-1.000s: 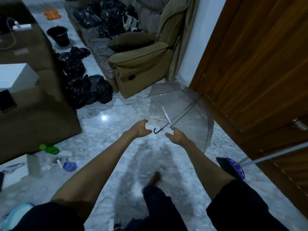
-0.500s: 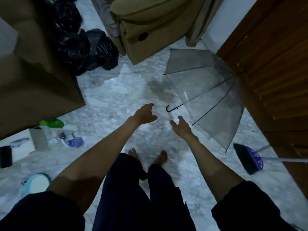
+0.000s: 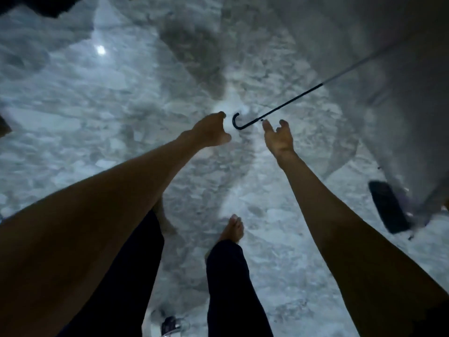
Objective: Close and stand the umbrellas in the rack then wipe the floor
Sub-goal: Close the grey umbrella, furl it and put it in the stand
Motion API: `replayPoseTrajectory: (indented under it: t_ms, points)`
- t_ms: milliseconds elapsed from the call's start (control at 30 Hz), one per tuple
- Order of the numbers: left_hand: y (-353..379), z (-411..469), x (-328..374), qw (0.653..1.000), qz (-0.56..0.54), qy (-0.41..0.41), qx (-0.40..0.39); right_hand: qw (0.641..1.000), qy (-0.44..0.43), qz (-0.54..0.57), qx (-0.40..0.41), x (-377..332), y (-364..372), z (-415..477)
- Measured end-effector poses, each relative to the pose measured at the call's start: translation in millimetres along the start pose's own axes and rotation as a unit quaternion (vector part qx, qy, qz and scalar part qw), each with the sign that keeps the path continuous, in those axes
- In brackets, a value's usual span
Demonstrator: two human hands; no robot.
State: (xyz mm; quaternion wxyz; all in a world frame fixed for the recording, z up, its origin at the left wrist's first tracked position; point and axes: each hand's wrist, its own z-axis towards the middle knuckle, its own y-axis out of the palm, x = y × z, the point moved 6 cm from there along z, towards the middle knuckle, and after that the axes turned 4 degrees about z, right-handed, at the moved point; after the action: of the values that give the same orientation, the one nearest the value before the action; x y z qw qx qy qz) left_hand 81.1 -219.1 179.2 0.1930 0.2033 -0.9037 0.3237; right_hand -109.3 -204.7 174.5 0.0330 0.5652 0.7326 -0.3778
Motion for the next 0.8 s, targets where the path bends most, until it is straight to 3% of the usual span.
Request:
replayPoseTrajectory:
  t_ms: [267, 433, 600, 800]
  points:
    - [109.2, 193.5, 9.1, 0.993, -0.077, 0.086, -0.002, 0.991, 0.008, 0.062, 0.122, 52.4, 12.2, 180.4]
    - [152.6, 261.4, 43.0, 0.982, -0.133, 0.133, 0.009, 0.971, 0.008, 0.219, 0.098, 48.4, 19.9, 232.1]
    - [159.9, 256.4, 49.9, 0.981, -0.11, 0.155, 0.043, 0.957, -0.003, 0.278, 0.08, 32.8, 17.9, 229.9]
    - [110.5, 168.5, 42.6, 0.982, -0.074, 0.159, 0.075, 0.957, 0.013, 0.287, 0.029, -8.9, 4.0, 149.1]
